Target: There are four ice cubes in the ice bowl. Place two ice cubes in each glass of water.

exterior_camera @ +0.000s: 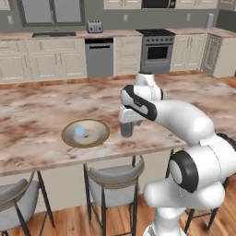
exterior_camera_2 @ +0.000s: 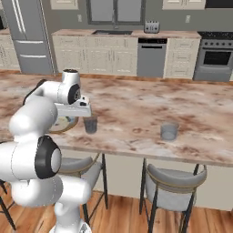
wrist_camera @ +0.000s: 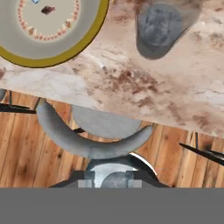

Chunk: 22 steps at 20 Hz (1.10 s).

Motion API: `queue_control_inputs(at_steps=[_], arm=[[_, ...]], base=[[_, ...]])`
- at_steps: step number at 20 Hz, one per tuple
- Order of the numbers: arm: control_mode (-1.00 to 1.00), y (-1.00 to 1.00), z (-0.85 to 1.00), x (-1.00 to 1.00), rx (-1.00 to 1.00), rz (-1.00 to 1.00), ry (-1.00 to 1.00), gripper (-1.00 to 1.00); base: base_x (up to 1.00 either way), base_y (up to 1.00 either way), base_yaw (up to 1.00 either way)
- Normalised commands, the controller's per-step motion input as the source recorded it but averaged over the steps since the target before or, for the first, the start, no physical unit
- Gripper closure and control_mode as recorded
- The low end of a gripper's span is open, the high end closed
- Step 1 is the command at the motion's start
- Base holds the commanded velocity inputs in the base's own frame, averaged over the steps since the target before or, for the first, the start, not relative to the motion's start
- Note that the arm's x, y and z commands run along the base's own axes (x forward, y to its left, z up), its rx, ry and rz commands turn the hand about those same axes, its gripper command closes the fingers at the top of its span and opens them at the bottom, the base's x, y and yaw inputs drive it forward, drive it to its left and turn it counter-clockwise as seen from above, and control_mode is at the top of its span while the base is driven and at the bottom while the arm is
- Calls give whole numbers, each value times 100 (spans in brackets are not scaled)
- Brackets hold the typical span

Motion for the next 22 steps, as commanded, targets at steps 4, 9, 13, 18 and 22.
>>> queue_control_inputs(at_steps=[4,9,13,18,22], arm=[[100,0,0,0,0,0,0,100],[100,0,0,0,0,0,0,100],[100,0,0,0,0,0,0,100],[100,0,0,0,0,0,0,100],[100,0,0,0,0,0,0,100]], base=[[-1,-100,-10],[5,-96,-7],[17,-64,0],[45,-10,0],[66,0,0]])
